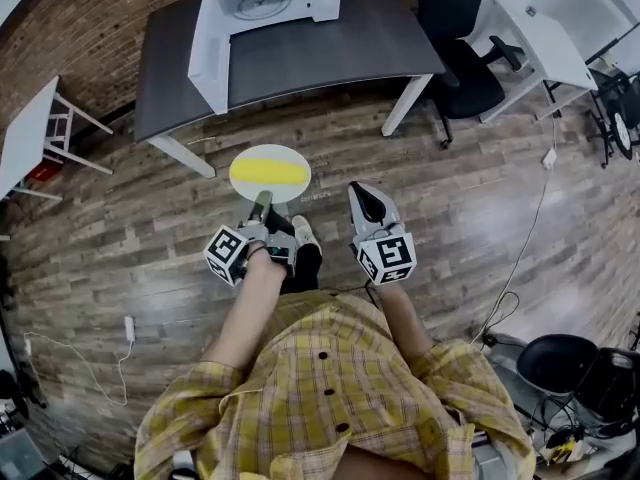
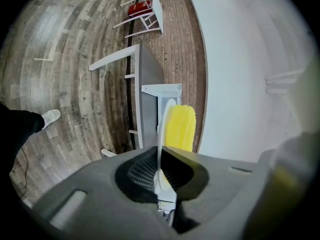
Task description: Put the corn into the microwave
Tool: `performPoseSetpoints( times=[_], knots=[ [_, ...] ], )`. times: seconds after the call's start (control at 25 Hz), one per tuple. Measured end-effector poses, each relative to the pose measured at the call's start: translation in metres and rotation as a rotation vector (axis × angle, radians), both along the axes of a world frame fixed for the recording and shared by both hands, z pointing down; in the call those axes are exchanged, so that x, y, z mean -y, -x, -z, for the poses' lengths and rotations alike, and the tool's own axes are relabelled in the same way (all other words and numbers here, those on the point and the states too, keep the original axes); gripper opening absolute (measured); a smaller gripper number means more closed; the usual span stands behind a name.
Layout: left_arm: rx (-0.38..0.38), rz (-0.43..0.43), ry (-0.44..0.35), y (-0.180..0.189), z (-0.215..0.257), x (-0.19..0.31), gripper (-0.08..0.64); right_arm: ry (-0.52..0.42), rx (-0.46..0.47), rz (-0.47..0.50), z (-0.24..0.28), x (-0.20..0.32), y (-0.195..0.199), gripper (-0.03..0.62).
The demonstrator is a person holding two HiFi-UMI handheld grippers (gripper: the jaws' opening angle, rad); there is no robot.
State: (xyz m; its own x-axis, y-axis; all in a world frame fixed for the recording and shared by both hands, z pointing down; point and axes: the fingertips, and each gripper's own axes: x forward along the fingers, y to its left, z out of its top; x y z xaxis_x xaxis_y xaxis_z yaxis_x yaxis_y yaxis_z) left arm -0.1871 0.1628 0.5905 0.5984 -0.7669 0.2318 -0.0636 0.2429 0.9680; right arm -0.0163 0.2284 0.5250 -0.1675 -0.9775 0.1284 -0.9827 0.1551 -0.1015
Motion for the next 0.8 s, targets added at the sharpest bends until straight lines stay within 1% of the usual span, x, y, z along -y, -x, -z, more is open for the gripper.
performPoseSetpoints(
  times=[0.16, 0.36, 0.48, 0.64, 0.8],
  knots=[
    [0.002, -0.004, -0.005, -0.014, 0.009, 0.049, 0.012, -0.005, -0.002, 0.006, 0.011, 0.053, -0.011, -0.005],
    [0.022, -0.029, -0.026, -0.028, 0.024, 0.109, 0.012, -0.029, -0.002, 0.009, 0.027, 0.117, -0.019, -0.005],
    [0.016, -0.032, -0.028, -0.037, 0.026, 0.143, 0.012, -0.041, -0.010, -0.002, 0.033, 0.152, -0.028, -0.005],
    [0.016, -0.042, -0.027, -0.045, 0.024, 0.182, 0.012, -0.052, 0.002, -0.018, 0.039, 0.188, -0.038, -0.005],
    [0.000, -0.035, -0.018, -0.053, 0.024, 0.212, 0.012, -0.051, 0.011, -0.043, 0.041, 0.216, -0.050, -0.005]
  ],
)
